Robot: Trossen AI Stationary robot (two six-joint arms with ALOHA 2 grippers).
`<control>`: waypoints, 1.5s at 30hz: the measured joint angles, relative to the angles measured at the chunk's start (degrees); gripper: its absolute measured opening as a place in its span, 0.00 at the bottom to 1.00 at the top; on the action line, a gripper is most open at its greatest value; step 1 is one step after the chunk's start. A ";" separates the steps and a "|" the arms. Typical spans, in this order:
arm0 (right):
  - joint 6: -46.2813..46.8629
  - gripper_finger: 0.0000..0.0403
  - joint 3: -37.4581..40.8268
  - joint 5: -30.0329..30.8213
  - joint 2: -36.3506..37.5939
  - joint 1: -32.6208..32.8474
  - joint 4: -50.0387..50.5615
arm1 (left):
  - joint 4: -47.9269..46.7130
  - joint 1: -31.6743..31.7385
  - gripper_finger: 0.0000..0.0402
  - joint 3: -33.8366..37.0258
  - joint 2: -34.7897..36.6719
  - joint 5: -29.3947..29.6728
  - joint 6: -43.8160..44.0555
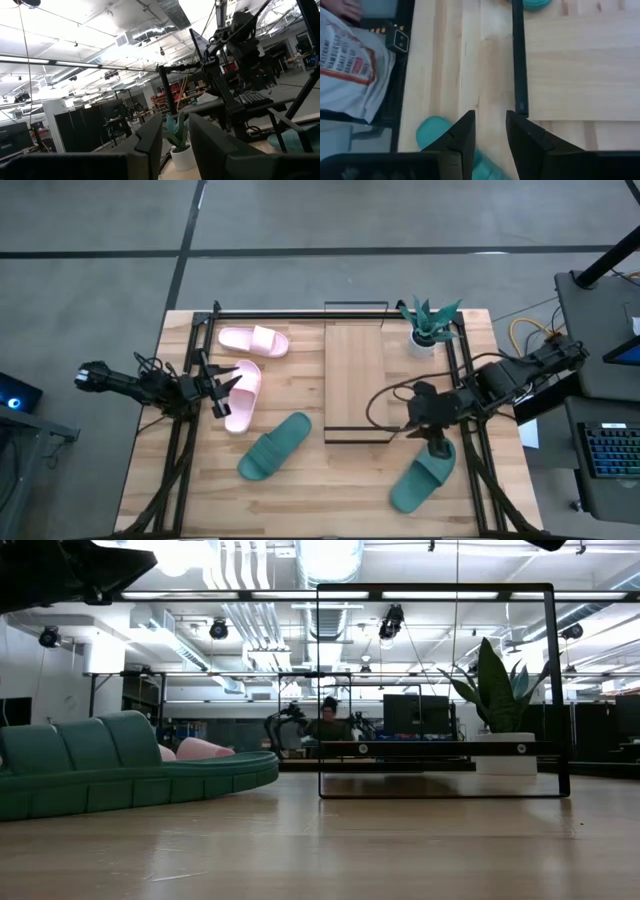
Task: Pick and place slides into the shelf
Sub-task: Put the right green slipper on the shelf
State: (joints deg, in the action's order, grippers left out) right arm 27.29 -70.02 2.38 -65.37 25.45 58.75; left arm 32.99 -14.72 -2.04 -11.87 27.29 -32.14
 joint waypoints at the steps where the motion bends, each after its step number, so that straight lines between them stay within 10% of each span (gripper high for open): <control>1: 0.93 0.24 -0.03 0.02 0.01 0.17 0.08 | 0.09 0.01 0.21 0.00 -0.08 0.00 0.00; 22: 11.31 0.24 -0.26 -1.04 0.82 1.90 3.19 | 0.02 -0.01 0.21 0.04 -0.01 0.00 -0.02; 29: 28.83 0.24 -0.91 -4.08 -1.50 6.98 3.29 | -0.13 0.00 0.21 0.04 -0.03 0.00 -0.02; 45: 44.72 0.20 -20.00 2.06 -28.93 24.73 13.48 | -0.04 0.01 0.21 0.04 -0.14 0.00 -0.03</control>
State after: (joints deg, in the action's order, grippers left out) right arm 72.00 -90.02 4.44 -94.30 50.19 72.23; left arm 32.95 -14.71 -2.00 -12.01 27.29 -32.17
